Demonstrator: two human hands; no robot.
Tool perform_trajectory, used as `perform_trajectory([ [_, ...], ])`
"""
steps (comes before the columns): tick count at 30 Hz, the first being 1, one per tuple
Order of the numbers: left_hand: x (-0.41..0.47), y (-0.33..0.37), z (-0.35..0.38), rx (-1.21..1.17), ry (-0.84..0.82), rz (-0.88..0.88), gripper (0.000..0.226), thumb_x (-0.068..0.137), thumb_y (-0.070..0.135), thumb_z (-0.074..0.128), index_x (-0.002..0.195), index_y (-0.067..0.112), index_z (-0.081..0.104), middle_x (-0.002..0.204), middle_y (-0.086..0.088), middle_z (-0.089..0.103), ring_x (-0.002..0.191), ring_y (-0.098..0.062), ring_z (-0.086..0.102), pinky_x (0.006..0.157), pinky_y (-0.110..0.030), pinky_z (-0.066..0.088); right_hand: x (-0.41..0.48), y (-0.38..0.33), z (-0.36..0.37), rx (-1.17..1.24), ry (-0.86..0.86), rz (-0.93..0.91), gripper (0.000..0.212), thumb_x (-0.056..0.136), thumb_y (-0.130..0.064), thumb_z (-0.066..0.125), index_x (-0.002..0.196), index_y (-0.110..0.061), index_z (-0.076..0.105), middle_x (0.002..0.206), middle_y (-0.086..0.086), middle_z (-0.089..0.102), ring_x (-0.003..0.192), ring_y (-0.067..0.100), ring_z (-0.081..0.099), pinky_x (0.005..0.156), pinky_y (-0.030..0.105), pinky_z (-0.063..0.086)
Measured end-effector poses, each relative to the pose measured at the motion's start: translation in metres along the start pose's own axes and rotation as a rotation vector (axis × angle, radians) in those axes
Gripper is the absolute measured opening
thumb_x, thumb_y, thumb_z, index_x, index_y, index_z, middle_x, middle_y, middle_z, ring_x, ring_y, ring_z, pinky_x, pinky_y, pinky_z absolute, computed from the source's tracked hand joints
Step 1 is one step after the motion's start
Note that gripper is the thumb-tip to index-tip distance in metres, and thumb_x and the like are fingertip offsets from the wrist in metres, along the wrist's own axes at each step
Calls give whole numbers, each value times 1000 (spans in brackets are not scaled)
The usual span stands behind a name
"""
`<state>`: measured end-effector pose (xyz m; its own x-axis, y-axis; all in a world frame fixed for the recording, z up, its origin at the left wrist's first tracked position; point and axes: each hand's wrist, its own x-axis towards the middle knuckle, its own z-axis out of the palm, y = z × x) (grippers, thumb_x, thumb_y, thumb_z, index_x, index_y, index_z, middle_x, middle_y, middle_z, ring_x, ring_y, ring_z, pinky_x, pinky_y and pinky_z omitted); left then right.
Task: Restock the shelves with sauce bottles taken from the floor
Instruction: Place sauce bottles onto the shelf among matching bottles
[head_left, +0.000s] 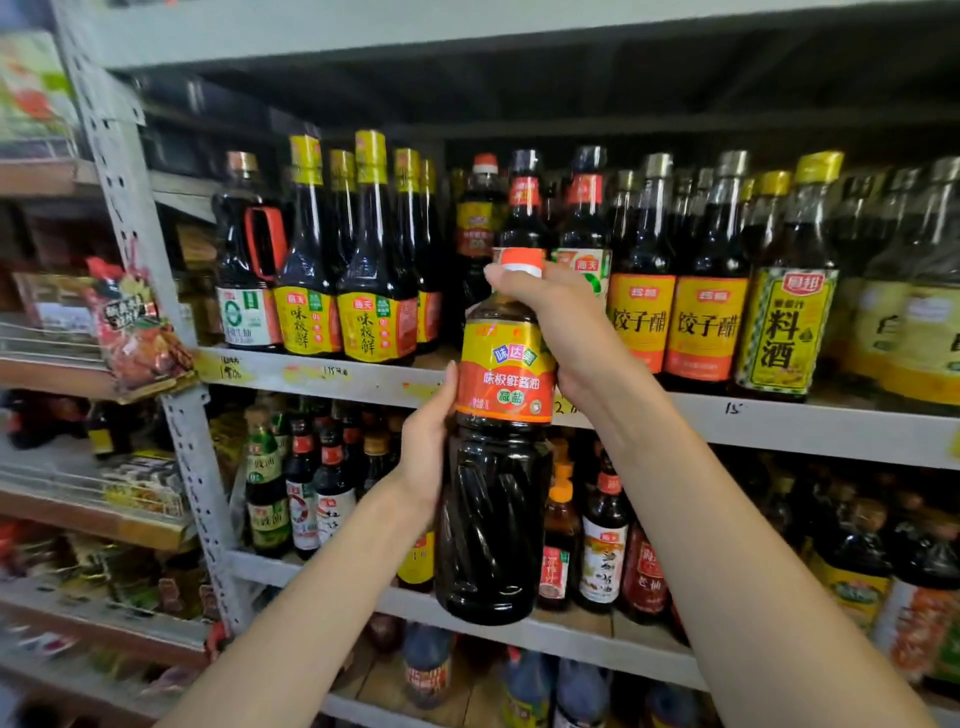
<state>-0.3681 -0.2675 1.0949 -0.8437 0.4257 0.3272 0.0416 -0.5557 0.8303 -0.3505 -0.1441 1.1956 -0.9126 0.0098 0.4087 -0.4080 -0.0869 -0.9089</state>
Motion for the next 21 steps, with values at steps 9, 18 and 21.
perform_trajectory([
  [9, 5, 21, -28, 23, -14, 72, 55, 95, 58, 37, 114, 21, 73, 116, -11, 71, 107, -26, 68, 83, -36, 57, 9, 5, 31, -49, 73, -87, 24, 90, -40, 70, 102, -20, 64, 93, 0, 75, 75, 14, 74, 63, 26, 59],
  [18, 40, 66, -35, 30, -34, 129, 60, 82, 65, 54, 114, 17, 73, 118, -18, 69, 108, -33, 67, 85, -42, 57, 23, -1, 43, -119, 17, -142, 33, 85, -53, 69, 112, -41, 55, 106, -11, 68, 85, -3, 70, 61, 11, 53],
  [21, 48, 79, -39, 55, -52, 141, 59, 88, 64, 47, 116, 19, 72, 124, -15, 67, 117, -30, 63, 94, -41, 53, 27, -1, 45, -221, 4, -162, 61, 74, -43, 84, 123, -42, 47, 112, -11, 65, 90, -2, 69, 66, 13, 55],
])
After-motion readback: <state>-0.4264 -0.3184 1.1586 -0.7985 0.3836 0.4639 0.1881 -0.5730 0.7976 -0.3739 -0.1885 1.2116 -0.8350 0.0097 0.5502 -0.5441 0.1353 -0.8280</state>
